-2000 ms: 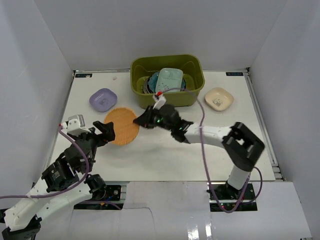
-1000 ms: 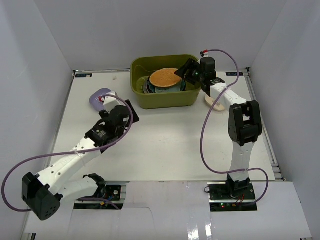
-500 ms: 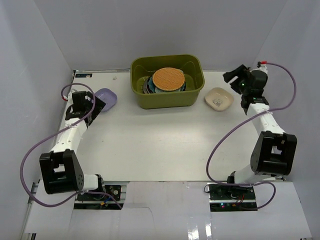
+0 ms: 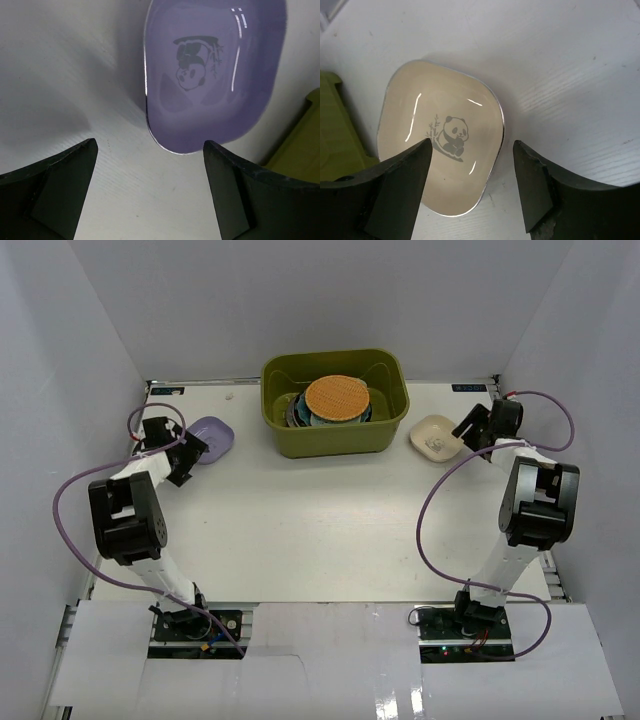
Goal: Place the plates into the plastic bin on the countertop
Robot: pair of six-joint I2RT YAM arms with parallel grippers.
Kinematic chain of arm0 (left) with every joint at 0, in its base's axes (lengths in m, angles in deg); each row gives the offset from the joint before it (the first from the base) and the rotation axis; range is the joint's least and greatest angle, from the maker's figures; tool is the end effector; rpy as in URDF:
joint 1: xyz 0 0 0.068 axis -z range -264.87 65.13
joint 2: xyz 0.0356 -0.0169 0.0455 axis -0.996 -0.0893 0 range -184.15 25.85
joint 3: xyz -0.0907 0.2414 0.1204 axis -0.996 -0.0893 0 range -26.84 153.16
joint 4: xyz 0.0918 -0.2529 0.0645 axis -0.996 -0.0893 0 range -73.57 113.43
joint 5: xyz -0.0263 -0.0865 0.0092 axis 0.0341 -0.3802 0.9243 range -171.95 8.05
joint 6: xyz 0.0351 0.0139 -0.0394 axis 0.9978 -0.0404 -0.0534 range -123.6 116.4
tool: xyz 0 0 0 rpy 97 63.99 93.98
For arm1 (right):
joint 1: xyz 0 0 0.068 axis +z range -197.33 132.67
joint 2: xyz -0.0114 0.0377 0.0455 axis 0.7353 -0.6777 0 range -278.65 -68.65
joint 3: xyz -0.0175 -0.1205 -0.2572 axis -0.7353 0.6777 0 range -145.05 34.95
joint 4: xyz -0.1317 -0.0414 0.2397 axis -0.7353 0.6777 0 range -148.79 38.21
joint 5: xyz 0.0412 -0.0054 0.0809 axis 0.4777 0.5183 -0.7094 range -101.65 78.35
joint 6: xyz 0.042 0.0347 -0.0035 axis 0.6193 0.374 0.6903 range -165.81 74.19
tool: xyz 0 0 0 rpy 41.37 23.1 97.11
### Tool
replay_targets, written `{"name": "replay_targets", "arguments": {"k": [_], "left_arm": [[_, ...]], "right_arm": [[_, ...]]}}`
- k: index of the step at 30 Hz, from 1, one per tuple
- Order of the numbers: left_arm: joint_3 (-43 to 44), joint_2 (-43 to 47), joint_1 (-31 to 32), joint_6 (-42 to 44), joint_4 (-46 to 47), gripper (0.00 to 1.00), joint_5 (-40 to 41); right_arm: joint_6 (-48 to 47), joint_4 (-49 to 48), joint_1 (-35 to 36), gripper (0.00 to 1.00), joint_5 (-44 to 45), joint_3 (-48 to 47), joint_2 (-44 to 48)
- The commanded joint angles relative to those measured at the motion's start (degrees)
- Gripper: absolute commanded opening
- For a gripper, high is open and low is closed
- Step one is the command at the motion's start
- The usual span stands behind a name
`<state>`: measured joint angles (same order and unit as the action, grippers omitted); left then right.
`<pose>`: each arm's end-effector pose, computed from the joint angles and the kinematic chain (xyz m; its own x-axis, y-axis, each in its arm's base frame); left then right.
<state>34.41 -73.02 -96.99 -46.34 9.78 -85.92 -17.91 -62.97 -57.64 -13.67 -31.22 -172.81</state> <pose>0.3673 0.0763 0.1883 -0.4468 -0.7884 -0.4229 -0.6403 0.6119 -0.4642 0.4155 -0.0743 0.2063 -0.4135 0.5506 -0.7252 0.3888 0.8270 0.4062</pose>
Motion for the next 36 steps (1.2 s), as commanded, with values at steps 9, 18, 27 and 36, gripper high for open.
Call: {"name": "replay_targets", "arguments": {"k": [9,18,27,36], "left_arm": [[5.0,-6.9,-0.2,3.0,2.6,0.89,-0.5],[6.0,-7.8,-0.2,3.5,2.8,0.58,0.9],[6.7,-6.5,-0.2,3.6,2.0,0.0,1.6],[-0.7,16.8,-0.2,2.3,2.8,0.0,-0.1]], "right_arm": [[-1.0,-1.4,2.9,0.14,2.3,-1.4,-5.3],[-0.9,-8.1,3.6,0.08,6.3,0.9,14.5],[-11.1,-3.0,21.0,0.08,4.0,-22.9,10.5],[-11.6,10.9,27.5,0.08,0.0,-46.8,-13.1]]}}
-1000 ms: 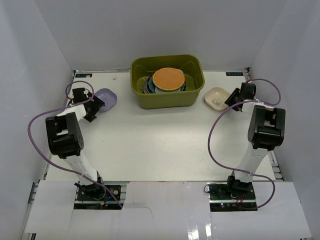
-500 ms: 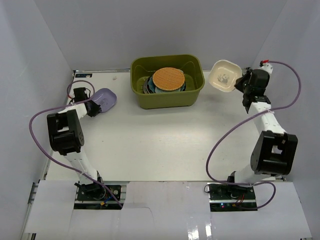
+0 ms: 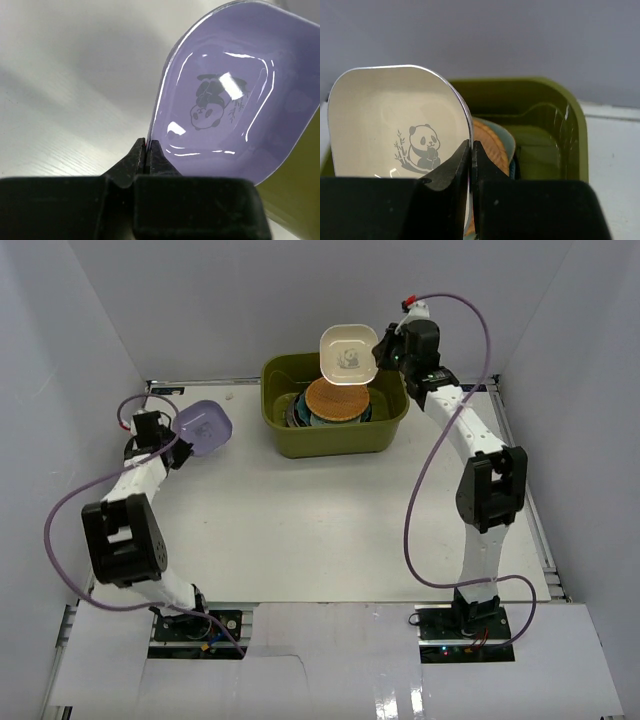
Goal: Place the plates into the plastic bin on the countertop
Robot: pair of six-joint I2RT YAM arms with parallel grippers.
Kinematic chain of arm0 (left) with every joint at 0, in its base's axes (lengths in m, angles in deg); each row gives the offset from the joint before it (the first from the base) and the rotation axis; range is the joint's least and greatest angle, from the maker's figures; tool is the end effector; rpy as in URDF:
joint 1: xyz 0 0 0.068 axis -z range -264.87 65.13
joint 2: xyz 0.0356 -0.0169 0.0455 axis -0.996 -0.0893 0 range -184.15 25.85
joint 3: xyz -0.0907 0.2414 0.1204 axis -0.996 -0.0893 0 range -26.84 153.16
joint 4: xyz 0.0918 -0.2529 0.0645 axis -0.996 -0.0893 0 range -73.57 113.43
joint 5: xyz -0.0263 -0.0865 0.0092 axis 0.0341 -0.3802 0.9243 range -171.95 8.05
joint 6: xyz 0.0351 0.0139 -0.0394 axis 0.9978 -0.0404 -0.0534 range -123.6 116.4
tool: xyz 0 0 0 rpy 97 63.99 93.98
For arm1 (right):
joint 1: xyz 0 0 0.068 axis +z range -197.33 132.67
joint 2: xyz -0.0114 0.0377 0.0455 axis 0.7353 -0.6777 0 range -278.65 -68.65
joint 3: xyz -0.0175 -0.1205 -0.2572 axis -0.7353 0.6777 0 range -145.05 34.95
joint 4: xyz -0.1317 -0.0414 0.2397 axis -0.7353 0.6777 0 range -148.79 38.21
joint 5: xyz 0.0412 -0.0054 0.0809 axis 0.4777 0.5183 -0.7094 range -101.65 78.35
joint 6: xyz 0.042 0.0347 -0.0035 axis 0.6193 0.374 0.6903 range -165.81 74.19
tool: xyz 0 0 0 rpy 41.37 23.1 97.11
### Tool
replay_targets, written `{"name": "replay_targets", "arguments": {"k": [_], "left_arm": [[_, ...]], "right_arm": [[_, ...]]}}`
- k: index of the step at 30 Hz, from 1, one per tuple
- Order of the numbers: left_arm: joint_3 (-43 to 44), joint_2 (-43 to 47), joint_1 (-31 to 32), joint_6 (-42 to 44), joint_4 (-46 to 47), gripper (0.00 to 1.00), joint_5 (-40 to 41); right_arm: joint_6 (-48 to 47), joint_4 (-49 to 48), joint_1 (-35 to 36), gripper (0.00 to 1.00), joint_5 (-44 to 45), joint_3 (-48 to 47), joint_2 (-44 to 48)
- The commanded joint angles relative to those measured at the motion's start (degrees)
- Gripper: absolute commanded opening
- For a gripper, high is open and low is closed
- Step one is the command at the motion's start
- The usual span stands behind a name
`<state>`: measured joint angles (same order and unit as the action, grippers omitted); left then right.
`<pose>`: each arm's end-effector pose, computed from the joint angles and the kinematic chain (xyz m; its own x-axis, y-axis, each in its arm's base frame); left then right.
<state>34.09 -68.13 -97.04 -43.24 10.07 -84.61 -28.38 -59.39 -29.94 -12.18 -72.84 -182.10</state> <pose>0.3591 0.0757 0.2168 -0.4309 -0.7448 -0.5095 -0.5897 0.6598 -0.4657 0.4825 0.1515 0.3910 -0.1724 0.2600 -0.9501 -0.2683 0.9157 0.2992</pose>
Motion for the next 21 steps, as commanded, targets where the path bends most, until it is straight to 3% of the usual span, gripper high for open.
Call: {"name": "replay_targets", "arguments": {"k": [1,5,8,9,12,13,16,18,21], "left_arm": [[-0.6,13.9,-0.1,-1.7,2.5,0.0,-2.1],[1.5,20.8,3.4,-2.6,2.6,0.0,-4.1],[8.2,20.2,11.4,-1.4,1.2,0.0,-1.5],[10.4,18.9,17.4,-1.1,0.5,0.0,-0.6],[19.1,12.0,24.6,-0.8,-1.5,0.0,0.3],[20.7,8.4,25.9,-0.7,-1.7,0.0,1.0],[26.8,3.4,30.1,-1.5,-2.5,0.0,1.8],[30.3,-1.4,32.6,-1.8,-2.5,0.0,4.1],[35.5,-8.2,35.4,-2.5,-2.9,0.0,3.7]], "right_arm": [[-1.2,7.4,0.0,0.08,-1.1,-5.5,-4.4],[-0.3,8.2,0.8,0.08,-1.9,-5.9,-7.0],[0.0,9.6,1.2,0.09,-2.7,-7.1,-8.5],[0.0,11.0,1.2,0.11,-2.7,-7.8,-9.3],[0.1,12.0,1.2,0.4,-5.0,-9.3,-9.1],[0.3,12.0,1.2,0.54,-5.4,-9.4,-8.8],[1.1,12.2,0.7,0.71,-5.5,-8.8,-6.1],[2.8,12.2,-0.2,0.71,-6.3,-7.6,-2.9],[6.5,9.9,-3.1,0.63,-5.2,0.0,4.2]]}}
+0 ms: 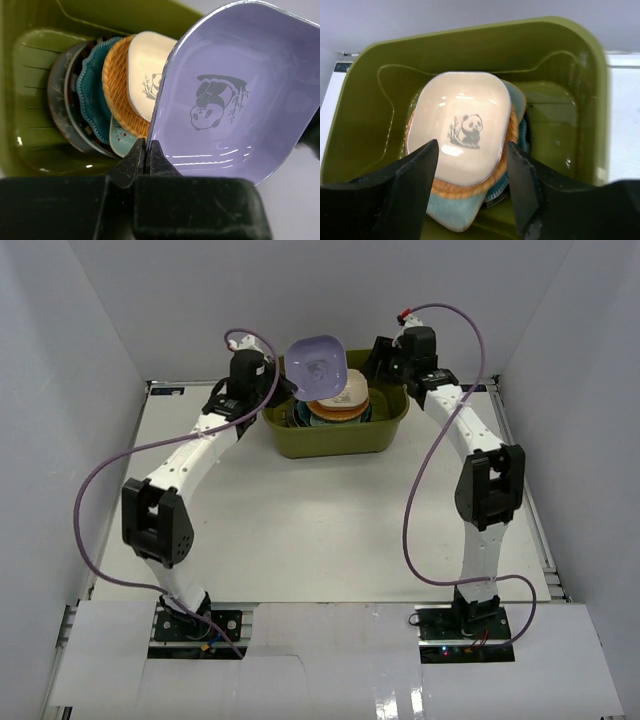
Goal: Place the plates into the plastic bin on the countertop
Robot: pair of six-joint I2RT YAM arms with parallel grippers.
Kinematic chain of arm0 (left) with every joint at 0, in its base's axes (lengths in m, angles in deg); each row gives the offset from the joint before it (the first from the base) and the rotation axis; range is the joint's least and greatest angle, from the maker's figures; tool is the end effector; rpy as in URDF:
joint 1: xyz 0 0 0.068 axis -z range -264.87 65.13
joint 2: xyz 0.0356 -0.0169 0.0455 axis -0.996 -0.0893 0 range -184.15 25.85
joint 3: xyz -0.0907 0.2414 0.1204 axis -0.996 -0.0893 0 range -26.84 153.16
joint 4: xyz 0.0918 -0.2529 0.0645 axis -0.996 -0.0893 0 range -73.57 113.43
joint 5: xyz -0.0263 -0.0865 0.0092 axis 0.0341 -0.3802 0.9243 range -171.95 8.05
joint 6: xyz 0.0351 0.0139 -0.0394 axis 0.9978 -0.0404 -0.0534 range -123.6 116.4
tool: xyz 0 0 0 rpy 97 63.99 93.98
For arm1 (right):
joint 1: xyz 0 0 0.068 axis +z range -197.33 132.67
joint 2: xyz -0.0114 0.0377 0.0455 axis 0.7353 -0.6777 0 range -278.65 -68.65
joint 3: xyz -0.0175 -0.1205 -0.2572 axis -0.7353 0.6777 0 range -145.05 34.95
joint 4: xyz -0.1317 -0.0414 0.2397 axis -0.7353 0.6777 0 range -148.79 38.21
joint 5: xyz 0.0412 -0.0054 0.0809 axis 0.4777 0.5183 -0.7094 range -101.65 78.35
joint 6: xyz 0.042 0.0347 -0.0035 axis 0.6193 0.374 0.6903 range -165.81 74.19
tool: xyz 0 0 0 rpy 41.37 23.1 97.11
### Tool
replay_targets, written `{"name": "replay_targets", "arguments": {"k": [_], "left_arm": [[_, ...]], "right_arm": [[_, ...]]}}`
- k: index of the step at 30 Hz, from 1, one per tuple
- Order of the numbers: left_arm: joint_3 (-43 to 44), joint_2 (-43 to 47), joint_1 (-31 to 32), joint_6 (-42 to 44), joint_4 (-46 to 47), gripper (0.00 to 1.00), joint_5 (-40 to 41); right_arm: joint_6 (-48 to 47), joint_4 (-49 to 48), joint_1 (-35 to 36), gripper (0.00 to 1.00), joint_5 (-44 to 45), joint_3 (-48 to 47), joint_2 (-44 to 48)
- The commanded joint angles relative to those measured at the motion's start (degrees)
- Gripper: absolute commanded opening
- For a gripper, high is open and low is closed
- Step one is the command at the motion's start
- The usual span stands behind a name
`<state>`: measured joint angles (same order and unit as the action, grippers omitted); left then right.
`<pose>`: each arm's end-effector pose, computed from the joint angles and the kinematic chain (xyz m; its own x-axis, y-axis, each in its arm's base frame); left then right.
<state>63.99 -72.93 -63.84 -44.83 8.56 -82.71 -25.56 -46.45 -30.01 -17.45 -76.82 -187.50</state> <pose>0.4021 -0.1551 0.3669 -0.5163 -0.5075 -0.6898 0.0399 0.7904 -0.6113 0.4990 0.1595 0.3460 -0.4317 0.2261 -0.8732 -0.2534 0.8987 0.3580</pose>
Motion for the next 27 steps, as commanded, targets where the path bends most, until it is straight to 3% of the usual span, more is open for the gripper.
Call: {"name": "replay_targets", "arguments": {"k": [1,6,11,14,18,19,22,27], "left_arm": [[7.3,-5.2,2.8,-0.8,-1.7,0.0,1.9],[20.2,-18.7,5.5,-1.0,-4.4,0.0,1.2],[33.3,-27.6,5.9,-1.7,-9.5,0.0,1.8],[33.5,-28.0,5.9,-1.9,-10.3,0.21,3.2],[33.4,-26.0,5.9,-1.3,-10.1,0.62,4.5],[34.1,-24.5,5.9,-0.4,-9.8,0.8,4.1],[34.4,-22.0,5.9,0.6,-9.1,0.94,2.8],[33.3,-12.3,5.9,3.8,-6.9,0.98,-1.5]], "right_arm": [[4.5,-4.5,-4.7,0.61,0.4,7.3,11.9],[6.2,-14.3,-7.6,0.54,1.6,28.7,28.0],[6.1,-18.3,-7.7,0.54,0.5,39.9,37.4],[6.3,-18.9,-7.7,0.54,-0.2,42.9,39.7],[6.2,-18.9,-7.7,0.55,-1.0,43.7,41.2],[6.1,-18.8,-7.7,0.56,-1.4,44.0,42.0],[5.5,-18.2,-7.7,0.57,-1.5,44.4,43.4],[4.7,-18.3,-7.7,0.61,-1.1,47.0,49.1]]}}
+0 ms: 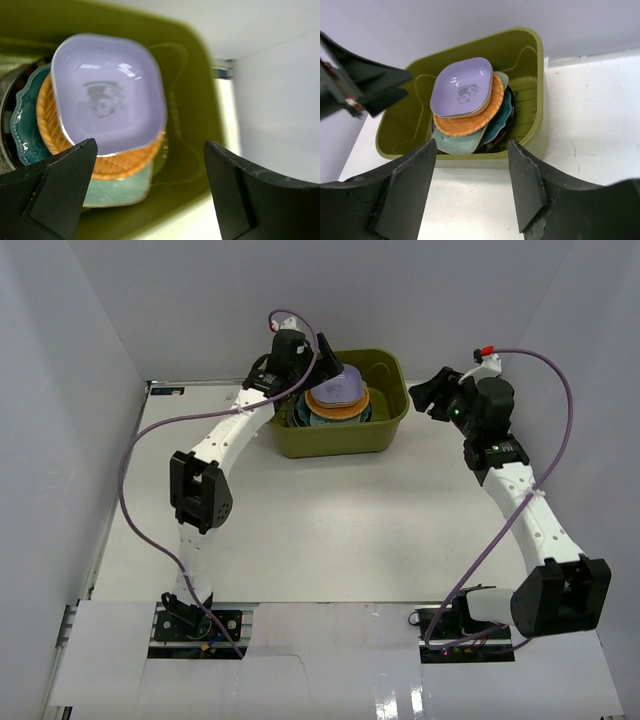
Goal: Place the plates into the plastic bin on the countertop
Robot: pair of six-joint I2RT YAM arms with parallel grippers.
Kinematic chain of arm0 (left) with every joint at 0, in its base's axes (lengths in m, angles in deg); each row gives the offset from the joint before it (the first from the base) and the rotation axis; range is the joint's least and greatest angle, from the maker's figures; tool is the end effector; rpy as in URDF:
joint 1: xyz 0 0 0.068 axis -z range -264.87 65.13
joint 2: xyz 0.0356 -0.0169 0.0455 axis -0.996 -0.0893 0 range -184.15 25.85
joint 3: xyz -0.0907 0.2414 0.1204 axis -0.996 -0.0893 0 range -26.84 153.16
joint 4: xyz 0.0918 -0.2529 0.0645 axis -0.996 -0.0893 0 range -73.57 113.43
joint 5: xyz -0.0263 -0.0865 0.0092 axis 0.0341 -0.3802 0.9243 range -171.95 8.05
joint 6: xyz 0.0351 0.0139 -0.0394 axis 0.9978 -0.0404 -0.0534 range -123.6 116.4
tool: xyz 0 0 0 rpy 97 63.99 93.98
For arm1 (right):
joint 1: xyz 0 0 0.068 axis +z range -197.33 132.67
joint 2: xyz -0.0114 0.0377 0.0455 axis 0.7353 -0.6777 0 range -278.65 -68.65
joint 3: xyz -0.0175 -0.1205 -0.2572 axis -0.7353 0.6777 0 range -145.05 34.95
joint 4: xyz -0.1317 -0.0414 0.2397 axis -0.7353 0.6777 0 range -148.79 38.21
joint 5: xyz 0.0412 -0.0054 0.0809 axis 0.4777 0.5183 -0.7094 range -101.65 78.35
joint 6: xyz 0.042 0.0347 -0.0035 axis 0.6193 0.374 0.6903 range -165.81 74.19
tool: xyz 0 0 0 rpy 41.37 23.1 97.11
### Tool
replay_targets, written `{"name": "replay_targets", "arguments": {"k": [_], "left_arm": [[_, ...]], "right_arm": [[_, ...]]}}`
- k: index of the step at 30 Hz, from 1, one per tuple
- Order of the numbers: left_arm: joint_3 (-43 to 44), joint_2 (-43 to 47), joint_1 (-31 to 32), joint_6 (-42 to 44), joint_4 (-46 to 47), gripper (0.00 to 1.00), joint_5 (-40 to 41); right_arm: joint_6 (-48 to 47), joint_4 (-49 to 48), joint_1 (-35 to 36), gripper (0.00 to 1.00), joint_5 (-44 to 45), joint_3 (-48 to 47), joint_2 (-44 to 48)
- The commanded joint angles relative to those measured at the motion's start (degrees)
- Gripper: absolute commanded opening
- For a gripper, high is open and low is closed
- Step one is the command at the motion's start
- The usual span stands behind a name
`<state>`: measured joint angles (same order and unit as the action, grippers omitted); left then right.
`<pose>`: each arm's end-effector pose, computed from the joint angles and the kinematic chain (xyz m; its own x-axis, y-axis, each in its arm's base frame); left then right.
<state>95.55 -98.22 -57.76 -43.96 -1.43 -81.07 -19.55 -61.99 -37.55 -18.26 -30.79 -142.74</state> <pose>0.4777 -0.2439 0.3452 -0.5902 -0.4252 -0.6862 0.0803 0.8148 -0.5741 0.3158 0.0587 0.3905 -0.2039 0.4109 -0.8886 -0.2135 0.8671 0.4500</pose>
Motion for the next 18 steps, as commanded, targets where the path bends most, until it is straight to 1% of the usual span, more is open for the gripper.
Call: {"name": "replay_targets", "arguments": {"k": [1,3,4,5,6,7,8,9,10,11,13,14,15,17,18], "left_arm": [[1.0,14.9,-0.1,4.1,3.3,0.98,-3.7],[-3.2,19.2,0.0,6.1,4.0,0.98,-5.0],[-5.6,24.4,0.0,7.9,4.6,0.98,-6.8],[-11.8,27.2,0.0,9.0,5.2,0.98,-8.1],[-15.6,30.2,0.0,9.9,5.5,0.98,-9.2],[-19.4,36.6,0.0,10.8,6.0,0.98,-11.0],[-23.4,40.0,0.0,12.7,6.1,0.98,-11.5],[-31.7,43.4,0.1,13.6,6.2,0.98,-12.0],[-35.5,47.0,0.1,14.2,6.1,0.98,-12.3],[-42.5,54.0,0.1,15.3,5.8,0.98,-13.1],[-48.2,61.0,0.1,15.7,4.9,0.98,-14.0],[-50.5,67.6,0.1,15.7,3.0,0.98,-13.6],[-54.3,70.9,0.0,14.7,1.7,0.98,-13.1],[-57.5,76.7,0.0,13.6,-2.2,0.98,-11.7],[-59.1,82.0,0.0,13.2,-3.3,0.98,-11.2]], "right_arm": [[-1.4,-2.7,-0.1,0.66,-0.6,1.2,5.3],[-2.1,-1.9,-0.1,0.74,-1.0,1.7,8.0],[-2.3,-1.5,-0.1,0.98,-1.4,2.3,8.9],[-2.4,-1.2,-0.1,0.9,-1.3,2.6,10.8],[-2.6,-0.8,-0.1,0.9,-1.2,3.2,11.8],[-3.1,-0.2,0.0,0.9,-0.9,4.5,12.8],[-3.5,0.4,0.0,0.9,-0.4,5.0,15.0],[-4.0,1.6,0.1,0.9,-0.1,5.4,15.9],[-4.8,2.1,0.1,0.9,-0.1,5.8,16.9],[-4.9,2.5,0.1,0.9,0.2,6.8,19.1],[-4.3,3.1,0.2,0.9,1.7,7.9,21.9],[-4.2,3.1,0.2,0.9,2.1,9.4,24.9],[-3.9,3.1,0.2,0.9,2.3,10.4,26.7],[-2.5,2.7,0.2,0.9,3.5,14.5,32.5],[-2.0,2.2,0.2,0.9,3.5,15.9,34.3]]}}
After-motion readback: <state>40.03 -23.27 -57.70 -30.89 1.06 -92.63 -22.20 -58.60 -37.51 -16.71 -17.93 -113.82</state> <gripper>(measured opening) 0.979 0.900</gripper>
